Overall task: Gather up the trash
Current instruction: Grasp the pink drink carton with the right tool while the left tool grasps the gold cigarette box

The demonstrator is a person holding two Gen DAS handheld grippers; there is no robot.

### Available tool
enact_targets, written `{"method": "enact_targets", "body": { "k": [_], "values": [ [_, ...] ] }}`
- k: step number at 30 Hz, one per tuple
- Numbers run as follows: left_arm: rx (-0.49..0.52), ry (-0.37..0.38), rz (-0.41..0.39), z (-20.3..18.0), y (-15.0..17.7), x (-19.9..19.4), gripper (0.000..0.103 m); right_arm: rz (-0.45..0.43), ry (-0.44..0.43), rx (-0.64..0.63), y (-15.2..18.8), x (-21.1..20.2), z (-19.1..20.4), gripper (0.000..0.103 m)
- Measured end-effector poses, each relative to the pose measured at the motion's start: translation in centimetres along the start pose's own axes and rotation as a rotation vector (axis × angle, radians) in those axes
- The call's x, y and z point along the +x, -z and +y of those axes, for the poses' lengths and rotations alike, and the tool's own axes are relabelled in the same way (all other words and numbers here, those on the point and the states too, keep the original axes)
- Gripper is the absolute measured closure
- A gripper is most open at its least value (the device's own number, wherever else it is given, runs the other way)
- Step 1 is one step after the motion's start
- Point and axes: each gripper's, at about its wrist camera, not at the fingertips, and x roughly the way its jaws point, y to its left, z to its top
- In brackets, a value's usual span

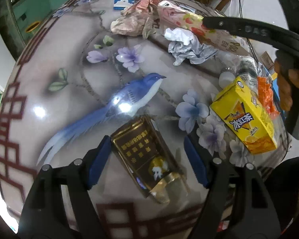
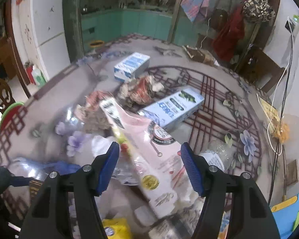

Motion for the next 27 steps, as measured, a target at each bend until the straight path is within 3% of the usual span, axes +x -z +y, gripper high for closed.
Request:
{"method": "enact_targets", "body": {
  "k": [11,13,15,18,22,27],
  "values": [
    [-0.016,0.018,0.025,-0.7,-0.2,0.2,0.031,0.045,0.041,-0.073,0.7,1.4,1.0,0.042],
    [-0.019,0.023,0.016,-0.5,-0.1,-0.1,0.031,0.038,0.055,-0.081,0.7,1.2,1.2,0.050],
    [-0.004,-0.006,0.015,-0.3,0.0,0.1,0.033,0.036,0.049,-0.056,0.7,1.1,0.9,0.067],
    [0.015,-0.007,0.000,-0.5,0.2,-0.1,0.050,0.028,0.017,0.004,0.5,0.9,0.2,0.081],
    [0.017,0.015,-0.012,-0.3,-0.2,-0.1,0.057,-0.024,0.001,0.070,0.1,-0.3,-0.7,0.081],
    [0.051,0.018,-0.088,-0.7,-1.4,-1.8,0.059,-0.104,-0.032,0.128,-0.2,-2.6,-1.4,0.081]
  ]
}}
